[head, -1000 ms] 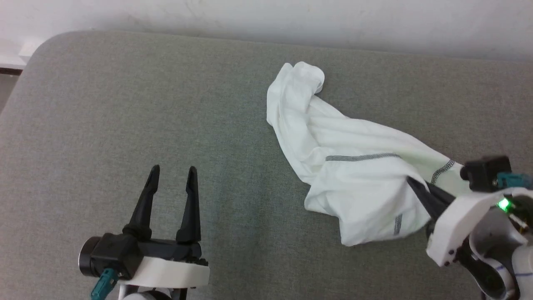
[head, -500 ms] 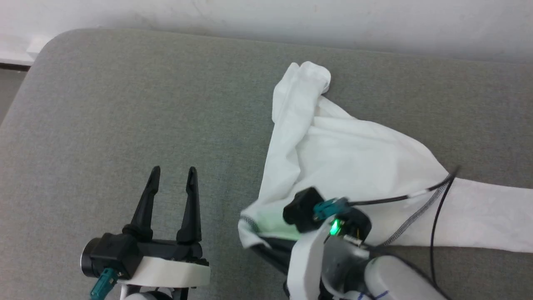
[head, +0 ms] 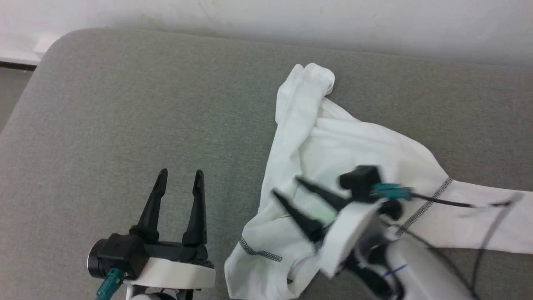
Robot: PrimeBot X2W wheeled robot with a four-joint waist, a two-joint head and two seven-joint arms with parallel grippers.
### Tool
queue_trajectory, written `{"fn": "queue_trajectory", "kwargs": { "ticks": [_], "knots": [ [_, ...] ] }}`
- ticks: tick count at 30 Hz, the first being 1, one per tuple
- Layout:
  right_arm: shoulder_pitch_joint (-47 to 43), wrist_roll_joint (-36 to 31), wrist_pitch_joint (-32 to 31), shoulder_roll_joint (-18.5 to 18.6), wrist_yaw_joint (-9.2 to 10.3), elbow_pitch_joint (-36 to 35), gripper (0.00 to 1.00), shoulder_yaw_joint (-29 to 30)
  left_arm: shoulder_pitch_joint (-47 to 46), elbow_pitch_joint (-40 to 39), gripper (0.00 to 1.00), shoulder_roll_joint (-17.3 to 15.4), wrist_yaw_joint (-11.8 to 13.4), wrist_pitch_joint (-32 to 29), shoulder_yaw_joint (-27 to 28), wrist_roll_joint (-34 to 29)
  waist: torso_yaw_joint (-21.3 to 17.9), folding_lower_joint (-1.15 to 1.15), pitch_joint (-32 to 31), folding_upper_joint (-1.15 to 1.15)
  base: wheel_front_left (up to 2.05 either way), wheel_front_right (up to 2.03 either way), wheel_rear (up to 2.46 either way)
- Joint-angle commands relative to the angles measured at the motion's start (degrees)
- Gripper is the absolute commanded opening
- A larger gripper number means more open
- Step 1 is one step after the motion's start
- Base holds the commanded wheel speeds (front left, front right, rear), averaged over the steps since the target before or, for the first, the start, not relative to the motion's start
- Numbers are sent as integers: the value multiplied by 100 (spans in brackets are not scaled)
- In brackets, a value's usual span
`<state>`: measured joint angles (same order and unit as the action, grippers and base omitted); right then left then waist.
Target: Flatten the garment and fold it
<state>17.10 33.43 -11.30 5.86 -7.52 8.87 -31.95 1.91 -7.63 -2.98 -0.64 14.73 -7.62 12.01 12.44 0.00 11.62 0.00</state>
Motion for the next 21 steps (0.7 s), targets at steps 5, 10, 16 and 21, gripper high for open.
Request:
{"fn": "queue_trajectory", "kwargs": {
  "ticks": [5, 10, 16, 21],
  "knots": [
    [-760, -760, 806, -23, 3, -620, 100, 1441, 83, -55, 100, 11, -8, 27, 9, -110, -323, 0, -97, 0, 0, 0, 0],
    [-1767, -2032, 1399, -236, 3, -1468, 100, 2880, 201, -111, 100, 11, -63, 27, 79, -190, -625, 0, -109, 0, 0, 0, 0],
    [-2613, -1926, 1996, -295, 3, -1695, 100, 3520, 421, -214, 100, 11, -105, 27, 134, -217, -964, 0, -123, 0, 0, 0, 0],
    [-2800, -1646, 2279, -297, 3, -1489, 100, 3576, 623, -200, 100, 11, -100, 27, 92, -263, -1088, 0, -185, 0, 0, 0, 0]
  ]
}}
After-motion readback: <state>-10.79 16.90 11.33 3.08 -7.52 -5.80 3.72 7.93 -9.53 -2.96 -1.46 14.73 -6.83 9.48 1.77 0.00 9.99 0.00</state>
